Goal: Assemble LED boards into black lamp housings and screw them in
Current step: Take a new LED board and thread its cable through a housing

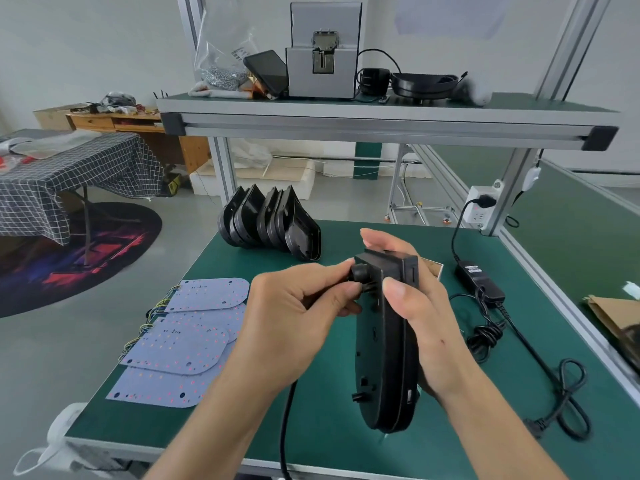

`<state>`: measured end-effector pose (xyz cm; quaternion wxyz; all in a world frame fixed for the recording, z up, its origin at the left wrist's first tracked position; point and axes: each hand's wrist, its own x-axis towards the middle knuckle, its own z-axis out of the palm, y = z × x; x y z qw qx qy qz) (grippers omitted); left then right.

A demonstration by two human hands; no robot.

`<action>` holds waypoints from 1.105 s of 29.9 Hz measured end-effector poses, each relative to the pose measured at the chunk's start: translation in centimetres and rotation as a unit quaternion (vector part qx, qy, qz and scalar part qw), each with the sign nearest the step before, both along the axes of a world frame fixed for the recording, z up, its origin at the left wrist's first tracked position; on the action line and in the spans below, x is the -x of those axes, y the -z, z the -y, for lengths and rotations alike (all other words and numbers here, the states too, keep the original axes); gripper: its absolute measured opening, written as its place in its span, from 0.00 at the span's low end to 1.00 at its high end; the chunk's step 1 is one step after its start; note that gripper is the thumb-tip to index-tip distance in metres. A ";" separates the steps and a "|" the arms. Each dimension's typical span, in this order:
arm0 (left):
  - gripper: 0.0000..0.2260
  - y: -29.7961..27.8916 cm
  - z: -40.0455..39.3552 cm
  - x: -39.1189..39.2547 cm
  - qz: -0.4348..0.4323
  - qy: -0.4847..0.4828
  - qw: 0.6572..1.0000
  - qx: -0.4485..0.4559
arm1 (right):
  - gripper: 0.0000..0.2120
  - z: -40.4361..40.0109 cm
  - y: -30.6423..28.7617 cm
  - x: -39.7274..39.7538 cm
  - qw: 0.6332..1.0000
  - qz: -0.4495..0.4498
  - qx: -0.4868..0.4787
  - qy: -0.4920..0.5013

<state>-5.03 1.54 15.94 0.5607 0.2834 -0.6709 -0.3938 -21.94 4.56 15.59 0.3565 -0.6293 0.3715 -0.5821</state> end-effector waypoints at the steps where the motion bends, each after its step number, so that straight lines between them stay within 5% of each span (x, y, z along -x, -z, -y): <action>1: 0.14 0.1 0.1 0.0 0.006 0.004 1.000 0.005 | 0.23 0.0 0.1 0.1 1.000 0.004 -0.002 0.001; 25: 0.14 1.9 0.9 -0.7 0.111 -0.012 0.993 0.050 | 0.24 0.2 2.4 -0.5 1.000 0.011 -0.009 0.004; 33: 0.16 2.4 0.2 -1.5 0.172 -0.022 0.981 -0.087 | 0.21 0.7 3.1 0.7 0.999 -0.034 0.007 -0.019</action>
